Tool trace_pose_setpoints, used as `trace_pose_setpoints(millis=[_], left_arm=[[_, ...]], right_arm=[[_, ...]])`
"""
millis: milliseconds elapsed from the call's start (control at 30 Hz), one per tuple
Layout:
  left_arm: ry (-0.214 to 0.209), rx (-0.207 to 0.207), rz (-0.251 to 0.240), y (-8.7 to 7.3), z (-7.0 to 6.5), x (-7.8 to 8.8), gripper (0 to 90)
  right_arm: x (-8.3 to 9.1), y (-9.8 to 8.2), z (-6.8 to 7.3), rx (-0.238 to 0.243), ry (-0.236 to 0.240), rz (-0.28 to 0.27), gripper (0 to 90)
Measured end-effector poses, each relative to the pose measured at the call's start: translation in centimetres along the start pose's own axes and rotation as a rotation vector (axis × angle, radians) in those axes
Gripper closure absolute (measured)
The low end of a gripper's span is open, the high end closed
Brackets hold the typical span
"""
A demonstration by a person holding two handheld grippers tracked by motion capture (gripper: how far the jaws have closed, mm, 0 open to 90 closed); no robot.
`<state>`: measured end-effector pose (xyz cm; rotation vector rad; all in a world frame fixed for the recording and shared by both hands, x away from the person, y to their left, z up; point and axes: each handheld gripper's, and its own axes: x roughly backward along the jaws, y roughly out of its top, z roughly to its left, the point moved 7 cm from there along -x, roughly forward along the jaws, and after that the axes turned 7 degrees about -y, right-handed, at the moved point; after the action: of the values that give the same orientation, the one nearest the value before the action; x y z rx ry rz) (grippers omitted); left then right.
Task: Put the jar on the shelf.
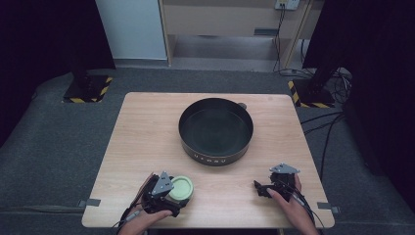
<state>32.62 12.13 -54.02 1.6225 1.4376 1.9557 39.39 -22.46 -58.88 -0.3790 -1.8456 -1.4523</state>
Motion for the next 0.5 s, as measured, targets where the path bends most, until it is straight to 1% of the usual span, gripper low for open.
trace_pose_setpoints(millis=[167,200,500], left_arm=[[0.006,0.008,-0.002,0.10,0.01,-0.19,7.9],[0.005,0.016,-0.003,0.10,0.05,-0.23,9.0],[0.010,0.018,-0.003,0.03,0.04,-0.35,9.4]], right_arm=[[0.00,0.00,0.00,0.000,0.000,0.000,0.3],[0.00,0.00,0.00,0.000,0.000,0.000,0.3],[0.00,0.00,0.00,0.000,0.000,0.000,0.3]])
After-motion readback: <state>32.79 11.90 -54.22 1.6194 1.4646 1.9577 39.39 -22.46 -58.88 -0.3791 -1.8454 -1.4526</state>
